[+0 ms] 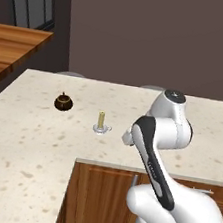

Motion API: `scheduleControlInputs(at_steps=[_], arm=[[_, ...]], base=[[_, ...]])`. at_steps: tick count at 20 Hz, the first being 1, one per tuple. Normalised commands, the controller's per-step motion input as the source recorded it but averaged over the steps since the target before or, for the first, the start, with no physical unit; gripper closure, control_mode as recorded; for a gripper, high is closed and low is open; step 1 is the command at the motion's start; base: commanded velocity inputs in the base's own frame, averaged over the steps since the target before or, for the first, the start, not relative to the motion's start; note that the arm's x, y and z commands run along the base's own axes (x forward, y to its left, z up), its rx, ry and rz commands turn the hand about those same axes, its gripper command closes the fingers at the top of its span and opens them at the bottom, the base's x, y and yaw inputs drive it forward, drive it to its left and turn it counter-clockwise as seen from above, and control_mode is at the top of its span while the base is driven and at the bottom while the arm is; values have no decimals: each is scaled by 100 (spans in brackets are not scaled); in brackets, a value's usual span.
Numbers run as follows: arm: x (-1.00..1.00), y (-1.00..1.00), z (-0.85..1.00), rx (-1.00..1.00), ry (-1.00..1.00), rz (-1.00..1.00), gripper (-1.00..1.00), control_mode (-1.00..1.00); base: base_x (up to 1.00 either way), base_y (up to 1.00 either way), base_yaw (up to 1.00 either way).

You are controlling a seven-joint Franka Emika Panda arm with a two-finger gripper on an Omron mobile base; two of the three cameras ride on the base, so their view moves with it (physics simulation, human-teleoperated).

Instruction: Pick the candle and jar from the dining table and place them in the open cabinet. Close the cabinet after placing the objects.

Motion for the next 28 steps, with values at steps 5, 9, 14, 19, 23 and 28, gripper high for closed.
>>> scheduleControlInputs(at_steps=[5,9,14,19,23,28], arm=[[39,23,-4,8,0,0,-100,-100],[42,20,-20,9,0,0,-100,-100],[42,20,-36,5,0,0,-100,-100],[31,16,-34,0,0,0,-100,-100],[33,9,-18,0,0,0,-100,-100],[38,1,-10,0,-1,0,-100,-100]], base=[[0,0,0],[0,0,0],[0,0,0],[0,0,0],[0,0,0],[0,0,0]])
